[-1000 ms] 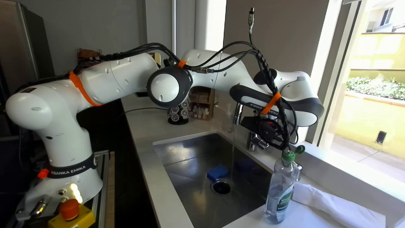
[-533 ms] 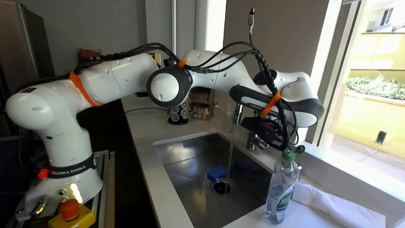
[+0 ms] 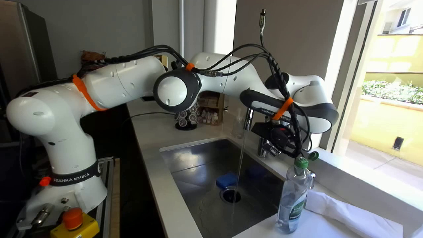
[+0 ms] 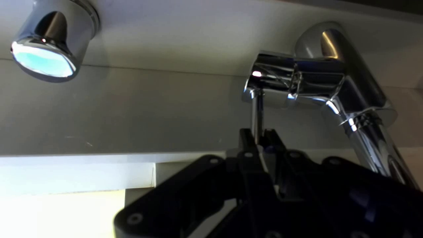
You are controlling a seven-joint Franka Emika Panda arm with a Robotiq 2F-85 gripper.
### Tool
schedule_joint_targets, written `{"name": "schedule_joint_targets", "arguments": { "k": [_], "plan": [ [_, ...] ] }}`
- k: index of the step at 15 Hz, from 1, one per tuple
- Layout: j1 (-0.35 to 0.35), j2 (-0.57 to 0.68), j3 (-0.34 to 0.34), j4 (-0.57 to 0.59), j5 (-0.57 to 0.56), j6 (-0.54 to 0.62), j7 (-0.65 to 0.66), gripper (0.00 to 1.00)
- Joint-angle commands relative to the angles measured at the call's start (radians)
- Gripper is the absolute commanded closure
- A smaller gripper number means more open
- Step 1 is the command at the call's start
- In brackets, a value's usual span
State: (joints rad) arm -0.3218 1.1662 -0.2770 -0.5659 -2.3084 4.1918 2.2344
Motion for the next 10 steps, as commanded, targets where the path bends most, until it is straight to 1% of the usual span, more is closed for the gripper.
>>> {"name": "schedule_joint_targets", "arguments": {
  "k": [1,2,3,4,10],
  "plan": [
    [-0.013,0.021,-0.047,0.048,0.001,-0.030,0.032,0.97],
    [-0.014,0.021,-0.049,0.049,0.000,-0.031,0.033,0.97],
    [0.006,-0.022,-0.085,-0.045,0.051,-0.056,-0.015,0.97],
    [-0.013,0.022,-0.058,0.047,0.014,-0.029,0.032,0.97],
    [-0.012,0.018,-0.064,0.050,0.021,-0.026,0.029,0.97]
  ]
}}
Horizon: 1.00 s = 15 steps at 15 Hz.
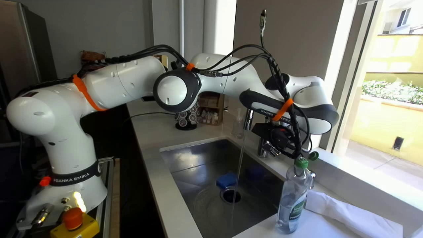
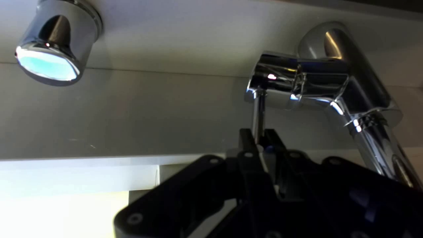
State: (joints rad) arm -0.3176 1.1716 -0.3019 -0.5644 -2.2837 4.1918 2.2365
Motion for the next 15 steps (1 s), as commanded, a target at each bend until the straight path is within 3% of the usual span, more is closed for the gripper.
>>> {"name": "schedule_joint_targets", "arguments": {
  "k": [1,3,4,5,6,7,8,10,11,12,14,15],
  "plan": [
    [-0.017,0.012,-0.039,0.048,-0.003,-0.025,0.027,0.97],
    [-0.019,0.010,-0.038,0.049,-0.003,-0.024,0.026,0.92],
    [-0.019,0.009,-0.038,0.049,-0.002,-0.025,0.026,0.85],
    [-0.021,0.007,-0.038,0.049,-0.002,-0.024,0.027,0.68],
    [-0.003,-0.037,-0.071,-0.044,0.045,-0.049,-0.021,0.60],
    [-0.024,0.003,-0.050,0.047,0.010,-0.026,0.025,0.59],
    [-0.006,-0.041,-0.085,-0.046,0.057,-0.052,-0.021,0.53],
    [-0.012,-0.051,-0.108,-0.052,0.072,-0.072,-0.022,0.38],
    [-0.035,-0.012,-0.103,0.042,0.049,-0.051,0.025,0.31],
    [-0.020,-0.062,-0.125,-0.055,0.081,-0.084,-0.025,0.22],
    [-0.022,-0.071,-0.137,-0.066,0.094,-0.100,-0.027,0.07],
    [-0.041,-0.026,-0.137,0.033,0.075,-0.077,0.023,0.01]
  ]
}}
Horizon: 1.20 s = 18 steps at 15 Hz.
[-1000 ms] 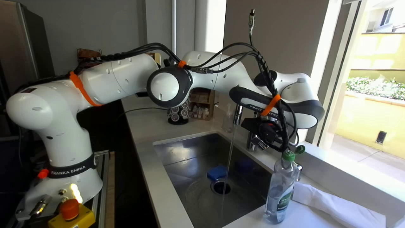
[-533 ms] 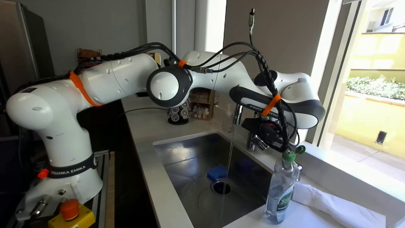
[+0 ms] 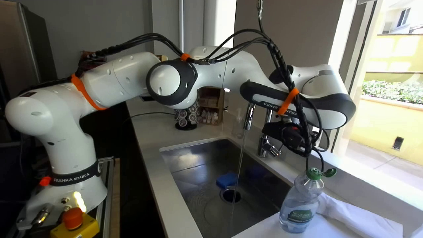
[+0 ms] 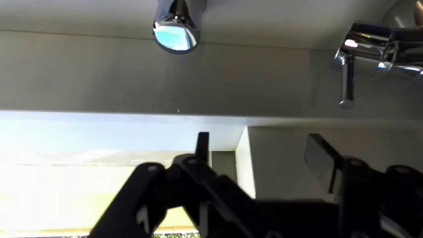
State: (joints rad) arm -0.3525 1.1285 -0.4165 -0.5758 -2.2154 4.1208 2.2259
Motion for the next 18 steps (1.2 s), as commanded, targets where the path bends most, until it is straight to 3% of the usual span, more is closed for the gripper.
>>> {"name": "schedule_joint_targets", "arguments": {
  "k": [1,2,3,4,7,8,9,12,13,14,15,16,17,18],
  "plan": [
    [-0.006,0.017,-0.026,0.044,0.008,-0.007,0.031,0.00],
    [0.014,-0.033,-0.033,-0.059,0.032,-0.040,-0.020,0.00],
    [0.014,-0.035,-0.034,-0.063,0.035,-0.046,-0.022,0.00],
    [-0.004,0.012,-0.033,0.039,0.016,-0.020,0.029,0.00],
    [-0.005,0.004,-0.033,0.041,0.018,-0.016,0.029,0.00],
    [0.013,-0.047,-0.033,-0.062,0.043,-0.047,-0.027,0.00],
    [-0.007,-0.002,-0.029,0.041,0.027,-0.015,0.023,0.00],
    [0.008,-0.056,-0.021,-0.060,0.070,-0.040,-0.039,0.00],
    [-0.010,-0.013,-0.019,0.039,0.061,-0.008,0.007,0.00],
    [0.008,-0.065,-0.016,-0.065,0.089,-0.035,-0.052,0.00],
    [-0.011,-0.021,-0.015,0.040,0.078,-0.003,-0.002,0.00],
    [0.008,-0.073,-0.012,-0.063,0.107,-0.033,-0.062,0.00],
    [0.008,-0.077,-0.010,-0.063,0.117,-0.035,-0.069,0.00],
    [-0.008,-0.034,-0.012,0.037,0.105,-0.005,-0.020,0.00]
  ]
}}
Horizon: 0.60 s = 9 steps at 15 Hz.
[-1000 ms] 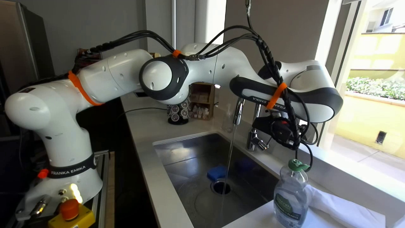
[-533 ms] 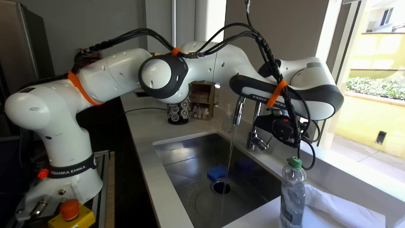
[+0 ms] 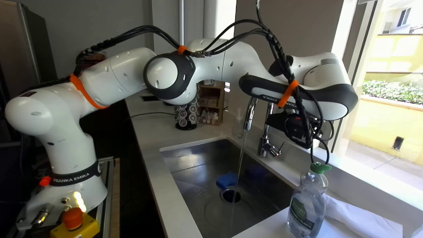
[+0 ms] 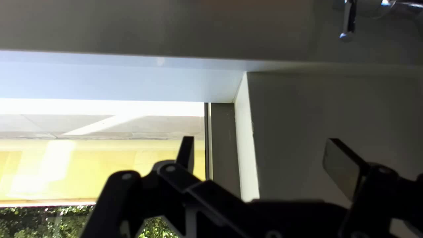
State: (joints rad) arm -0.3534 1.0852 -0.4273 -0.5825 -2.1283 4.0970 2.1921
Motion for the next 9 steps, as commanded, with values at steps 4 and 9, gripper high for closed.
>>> {"name": "schedule_joint_targets", "arguments": {
  "k": [4,9],
  "plan": [
    [-0.004,-0.015,-0.002,0.042,0.042,0.022,-0.006,0.00],
    [0.012,-0.102,0.001,-0.068,0.076,0.031,-0.074,0.00]
  ]
}}
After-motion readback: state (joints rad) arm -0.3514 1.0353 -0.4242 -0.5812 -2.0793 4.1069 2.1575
